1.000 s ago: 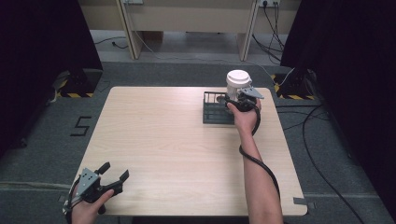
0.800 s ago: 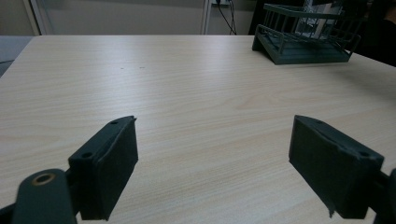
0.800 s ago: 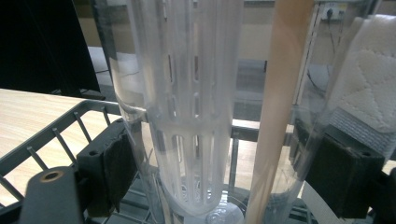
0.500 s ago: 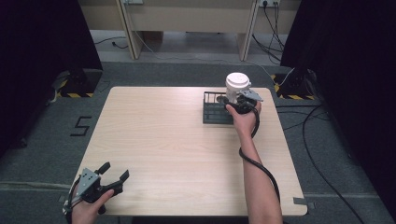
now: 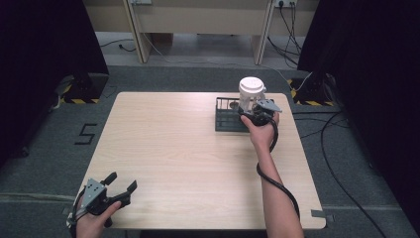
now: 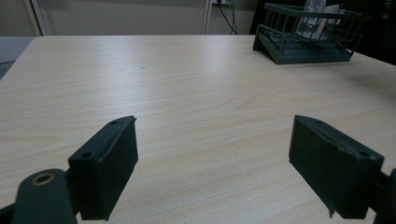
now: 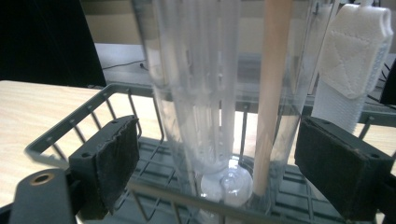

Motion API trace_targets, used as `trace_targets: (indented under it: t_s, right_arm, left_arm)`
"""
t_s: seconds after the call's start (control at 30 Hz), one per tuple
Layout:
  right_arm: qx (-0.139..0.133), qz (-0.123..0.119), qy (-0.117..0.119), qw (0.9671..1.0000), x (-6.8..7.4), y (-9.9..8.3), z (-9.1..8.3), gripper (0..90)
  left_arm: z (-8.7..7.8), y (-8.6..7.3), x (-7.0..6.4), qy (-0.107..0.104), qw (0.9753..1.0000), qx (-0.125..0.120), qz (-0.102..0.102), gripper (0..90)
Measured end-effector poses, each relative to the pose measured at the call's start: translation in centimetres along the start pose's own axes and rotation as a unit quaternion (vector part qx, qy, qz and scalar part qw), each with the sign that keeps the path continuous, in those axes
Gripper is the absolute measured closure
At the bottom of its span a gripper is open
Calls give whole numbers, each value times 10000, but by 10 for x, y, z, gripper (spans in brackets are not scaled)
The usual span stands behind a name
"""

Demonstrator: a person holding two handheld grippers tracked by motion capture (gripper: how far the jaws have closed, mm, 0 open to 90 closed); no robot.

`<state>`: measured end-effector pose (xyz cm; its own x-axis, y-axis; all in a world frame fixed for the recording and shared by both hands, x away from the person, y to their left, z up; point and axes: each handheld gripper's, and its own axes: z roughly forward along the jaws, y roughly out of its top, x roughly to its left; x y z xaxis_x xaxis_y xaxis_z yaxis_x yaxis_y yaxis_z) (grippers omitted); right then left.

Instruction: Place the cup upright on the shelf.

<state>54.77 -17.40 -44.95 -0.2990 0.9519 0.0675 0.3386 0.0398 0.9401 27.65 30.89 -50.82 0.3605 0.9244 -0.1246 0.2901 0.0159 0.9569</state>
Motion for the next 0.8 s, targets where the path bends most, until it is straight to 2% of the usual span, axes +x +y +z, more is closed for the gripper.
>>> trace_targets:
  t_s: [0.27,0.5,0.8]
  right_arm:
    - [20,-32,37,10000,5,-5,-21,149]
    - [82,-93,155,9998,10,-19,-47,149]
    - [167,-119,273,9994,7,-37,-80,150]
  left_arm:
    - [0,0,0,8,10000,-3,12,150]
    - [0,0,-1,9,10000,-1,25,150]
    - [0,0,-1,26,10000,10,33,149]
